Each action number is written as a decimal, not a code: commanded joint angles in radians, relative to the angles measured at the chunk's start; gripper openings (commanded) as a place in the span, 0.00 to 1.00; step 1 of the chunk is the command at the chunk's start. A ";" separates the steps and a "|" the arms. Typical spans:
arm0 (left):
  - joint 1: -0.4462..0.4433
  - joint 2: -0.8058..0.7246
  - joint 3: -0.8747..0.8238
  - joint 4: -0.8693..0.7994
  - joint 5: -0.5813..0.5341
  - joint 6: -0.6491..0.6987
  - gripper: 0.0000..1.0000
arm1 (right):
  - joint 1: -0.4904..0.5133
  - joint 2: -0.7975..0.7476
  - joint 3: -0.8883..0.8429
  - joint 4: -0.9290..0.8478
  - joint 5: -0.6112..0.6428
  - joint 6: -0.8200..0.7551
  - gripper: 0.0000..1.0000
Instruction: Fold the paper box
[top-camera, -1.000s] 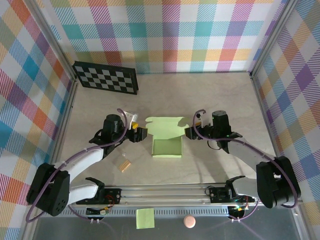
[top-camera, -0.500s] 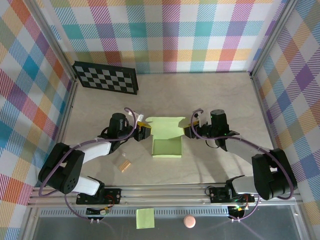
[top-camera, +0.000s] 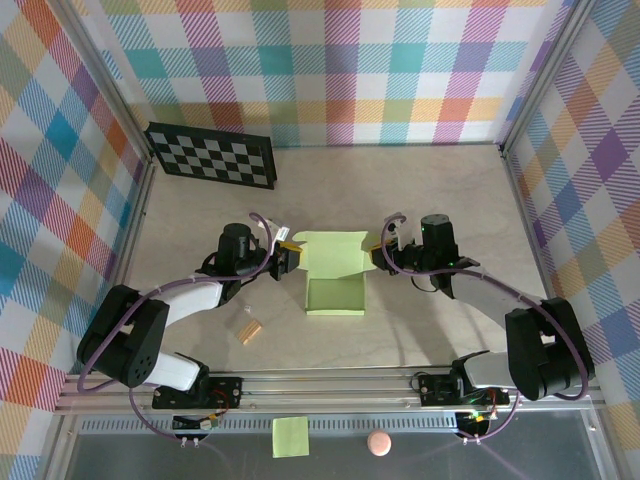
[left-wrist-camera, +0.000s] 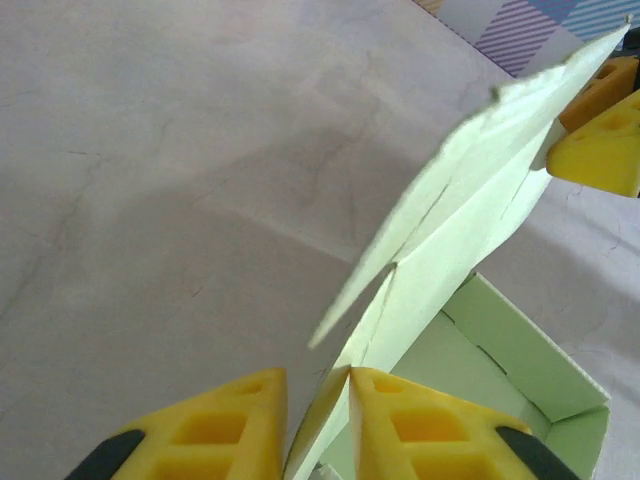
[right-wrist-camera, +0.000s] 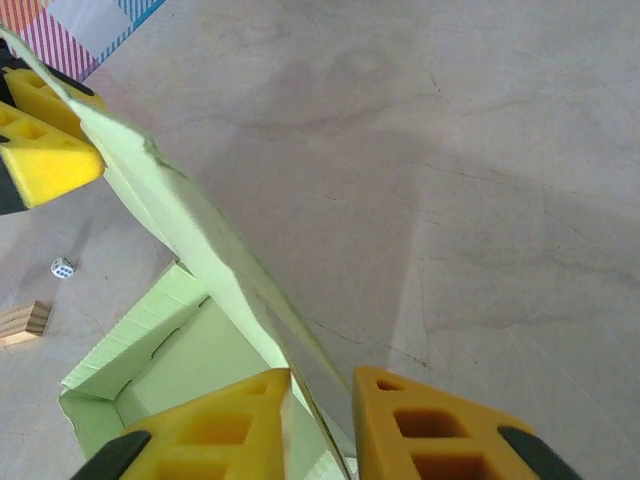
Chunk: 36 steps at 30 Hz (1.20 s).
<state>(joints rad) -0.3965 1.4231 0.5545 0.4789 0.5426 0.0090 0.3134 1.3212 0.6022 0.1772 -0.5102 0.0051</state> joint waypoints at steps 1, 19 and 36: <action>0.002 0.014 0.030 0.038 0.041 0.011 0.19 | -0.005 -0.023 0.026 -0.018 -0.039 -0.022 0.20; -0.029 -0.072 0.044 -0.019 -0.062 -0.033 0.02 | 0.061 -0.092 0.010 -0.016 0.214 0.207 0.00; -0.108 0.002 0.132 0.017 -0.313 -0.172 0.03 | 0.379 0.117 0.277 -0.070 0.882 0.492 0.00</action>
<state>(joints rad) -0.4759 1.3884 0.6426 0.4492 0.2401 -0.1207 0.6472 1.4021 0.8291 0.0902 0.2478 0.4194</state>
